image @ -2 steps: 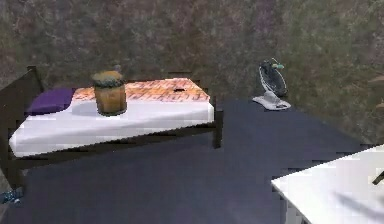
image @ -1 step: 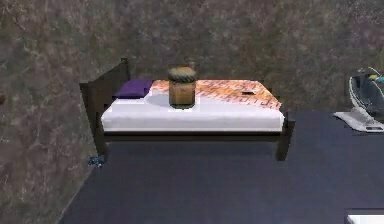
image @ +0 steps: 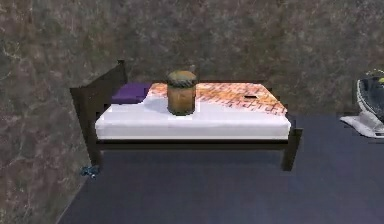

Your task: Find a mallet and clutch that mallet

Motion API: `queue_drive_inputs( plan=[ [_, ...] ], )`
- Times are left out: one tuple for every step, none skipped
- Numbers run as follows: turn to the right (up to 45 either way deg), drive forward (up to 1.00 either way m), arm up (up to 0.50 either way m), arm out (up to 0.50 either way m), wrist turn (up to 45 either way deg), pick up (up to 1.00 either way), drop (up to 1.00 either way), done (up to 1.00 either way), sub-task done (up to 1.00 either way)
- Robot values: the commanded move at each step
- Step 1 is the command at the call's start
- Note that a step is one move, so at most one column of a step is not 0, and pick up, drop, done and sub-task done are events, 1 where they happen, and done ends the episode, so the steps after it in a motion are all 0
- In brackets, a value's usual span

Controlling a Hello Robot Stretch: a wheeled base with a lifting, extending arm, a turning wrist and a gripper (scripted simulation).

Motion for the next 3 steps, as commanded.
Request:
queue_drive_inputs(
  plan=[
    [-15.0, 0.00, 0.00, 0.00, 0.0, 0.00, 0.00, 0.00, 0.00],
    [0.0, 0.95, 0.00, 0.00, 0.0, 0.00, 0.00, 0.00, 0.00],
    [-45.0, 0.00, 0.00, 0.00, 0.0, 0.00, 0.00, 0.00, 0.00]
  ],
)
